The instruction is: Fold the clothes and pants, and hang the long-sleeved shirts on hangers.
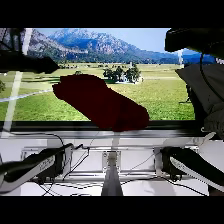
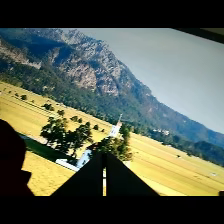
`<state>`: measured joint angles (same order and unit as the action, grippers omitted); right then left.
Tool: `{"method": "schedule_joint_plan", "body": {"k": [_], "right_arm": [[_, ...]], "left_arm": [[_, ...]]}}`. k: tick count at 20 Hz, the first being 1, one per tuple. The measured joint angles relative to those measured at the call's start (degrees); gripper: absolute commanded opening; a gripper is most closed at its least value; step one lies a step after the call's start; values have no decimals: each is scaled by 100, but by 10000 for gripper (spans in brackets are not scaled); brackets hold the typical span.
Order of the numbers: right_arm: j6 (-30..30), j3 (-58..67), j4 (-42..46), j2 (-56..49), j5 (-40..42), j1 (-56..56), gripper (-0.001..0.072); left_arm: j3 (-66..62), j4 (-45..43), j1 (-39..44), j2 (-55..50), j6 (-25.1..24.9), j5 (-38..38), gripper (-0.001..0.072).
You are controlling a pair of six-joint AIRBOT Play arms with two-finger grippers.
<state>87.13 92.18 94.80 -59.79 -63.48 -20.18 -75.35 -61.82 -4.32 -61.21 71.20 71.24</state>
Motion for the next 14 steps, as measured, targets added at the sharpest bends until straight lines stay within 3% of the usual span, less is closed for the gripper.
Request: {"method": "schedule_joint_plan", "body": {"k": [4, 7, 8, 10, 11, 14], "right_arm": [[-721, -341, 684, -149, -485, 942, 16], [-1292, -1451, 122, -216, -761, 2146, 17], [-1534, -1982, -310, -223, -802, 2520, 74], [-1967, -3051, -1364, -238, -796, 3003, 609], [-2135, -3536, -1878, -240, -710, 3128, 634], [-2568, -4656, -3018, -264, -348, 3086, 617]], "left_arm": [[-50, -122, 0, 1016, 0, 98, 199], [-61, -562, 0, 1591, 55, 243, 200], [-63, -765, 0, 1733, 98, 323, 201], [-63, -1123, 0, 1915, 221, 522, 202], [-63, -1257, 0, 1969, 286, 612, 203], [-48, -1458, 0, 1993, 437, 752, 202]]}}
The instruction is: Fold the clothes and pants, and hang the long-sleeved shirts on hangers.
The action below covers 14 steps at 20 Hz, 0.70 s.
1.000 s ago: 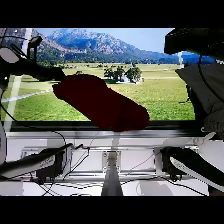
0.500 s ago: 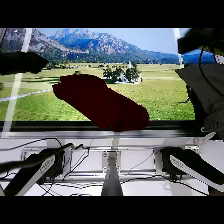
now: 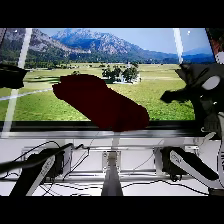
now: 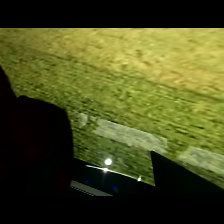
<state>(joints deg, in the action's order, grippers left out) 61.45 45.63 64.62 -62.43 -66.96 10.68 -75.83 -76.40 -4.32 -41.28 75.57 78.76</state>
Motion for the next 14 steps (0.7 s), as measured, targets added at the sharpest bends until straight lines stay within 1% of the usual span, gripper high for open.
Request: {"method": "schedule_joint_plan", "body": {"k": [2, 3, 5, 6, 8, 9, 10, 11, 14], "right_arm": [[-66, -417, -396, -111, 271, -267, 617], [-61, -533, -514, -201, 372, -428, 616], [7, -680, -675, -448, 614, -780, 615], [37, -708, -754, -586, 708, -962, 604], [72, -708, -822, -828, 848, -1274, 476], [94, -691, -863, -929, 977, -1405, 303], [142, -675, -872, -1005, 1091, -1504, 92], [203, -651, -874, -1064, 1217, -1582, 17], [284, -444, -844, -1156, 1495, -1705, 17]], "left_arm": [[46, -57, 0, -81, 59, 39, 214], [81, -83, 0, -142, 103, 55, 282], [184, -96, 0, -323, 205, 74, 384], [236, -98, 0, -424, 225, 81, 384], [330, -96, 0, -658, 254, 85, 384], [372, -98, 0, -791, 269, 85, 383], [402, -96, 0, -907, 275, 87, 383], [431, -98, 0, -1023, 291, 90, 383], [485, -96, 0, -1344, 304, 15, 382]]}}
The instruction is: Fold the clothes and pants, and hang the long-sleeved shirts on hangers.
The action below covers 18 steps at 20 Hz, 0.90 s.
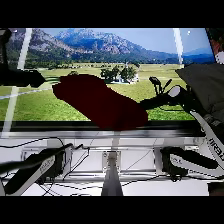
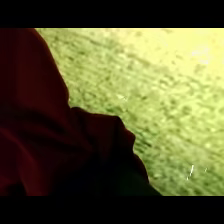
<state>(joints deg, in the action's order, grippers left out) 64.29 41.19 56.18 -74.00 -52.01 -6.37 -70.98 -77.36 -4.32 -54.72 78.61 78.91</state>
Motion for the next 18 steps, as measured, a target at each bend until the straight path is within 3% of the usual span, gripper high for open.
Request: {"method": "schedule_joint_plan", "body": {"k": [8, 13, 14, 15, 16, 18], "right_arm": [[166, 1773, 807, 562, 136, -55, 16], [393, 2417, 1478, 1377, 98, 177, 17], [413, 2457, 1545, 1453, 2, 208, 17], [426, 2483, 1587, 1510, -105, 223, 17], [437, 2498, 1600, 1545, -155, 236, 17], [452, 2483, 1604, 1585, -284, 254, 17]], "left_arm": [[155, -20, 0, -249, 7, -476, 381], [1156, 236, -2, -271, 9, -732, 384], [1495, 422, -2, -282, 7, -894, 407], [1880, 675, -2, -306, 9, -1115, 596], [2221, 975, -2, -343, 7, -1394, 715], [2815, 1648, 0, -509, 9, -2046, 711]]}}
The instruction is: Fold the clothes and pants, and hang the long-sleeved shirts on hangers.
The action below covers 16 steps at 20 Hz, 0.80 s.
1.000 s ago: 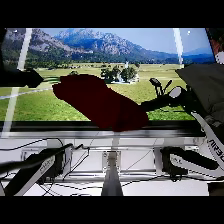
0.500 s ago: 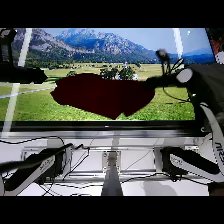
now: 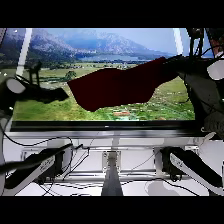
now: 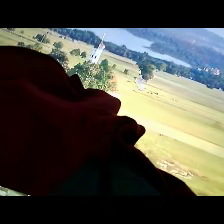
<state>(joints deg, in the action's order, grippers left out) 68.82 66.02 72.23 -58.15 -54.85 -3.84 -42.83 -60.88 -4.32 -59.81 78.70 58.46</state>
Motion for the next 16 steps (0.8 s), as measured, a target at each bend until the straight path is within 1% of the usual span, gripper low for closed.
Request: {"method": "schedule_joint_plan", "body": {"k": [3, 5, 6, 7, 8, 9, 10, 11, 12, 13, 14, 16], "right_arm": [[7, -31, 0, 28, -74, 11, 17], [13, -44, 2, 37, -83, 15, 17], [13, -44, 2, 39, -92, 15, 17], [15, -46, 2, 44, -87, 15, 17], [15, -50, 2, 44, -90, 17, 17], [15, -50, 2, 44, -87, 17, 17], [15, -50, 2, 44, -61, 15, 17], [15, -50, 7, 44, -46, 17, 17], [15, -50, 4, 44, 13, 15, 17], [15, -50, 4, 44, 57, 17, 17], [15, -50, 4, 44, 116, 15, 17], [15, -50, 20, 46, 273, 17, 17]], "left_arm": [[374, 839, 0, -481, -55, -914, 710], [367, 1246, 0, -964, -214, -1281, 708], [295, 1408, 2, -1244, -271, -1412, 692], [195, 1528, 4, -1506, -319, -1488, 654], [61, 1668, 4, -1775, -361, -1499, 571], [-85, 1792, 17, -2000, -380, -1552, 500], [-229, 1884, 42, -2212, -396, -1556, 447], [-387, 1943, 81, -2402, -426, -1556, 371], [-542, 1969, 142, -2568, -487, -1582, 248], [-675, 1974, 210, -2697, -549, -1609, 50], [-807, 1952, 295, -2804, -627, -1628, 14], [-1069, 1954, 439, -2896, -831, -1617, 13]]}}
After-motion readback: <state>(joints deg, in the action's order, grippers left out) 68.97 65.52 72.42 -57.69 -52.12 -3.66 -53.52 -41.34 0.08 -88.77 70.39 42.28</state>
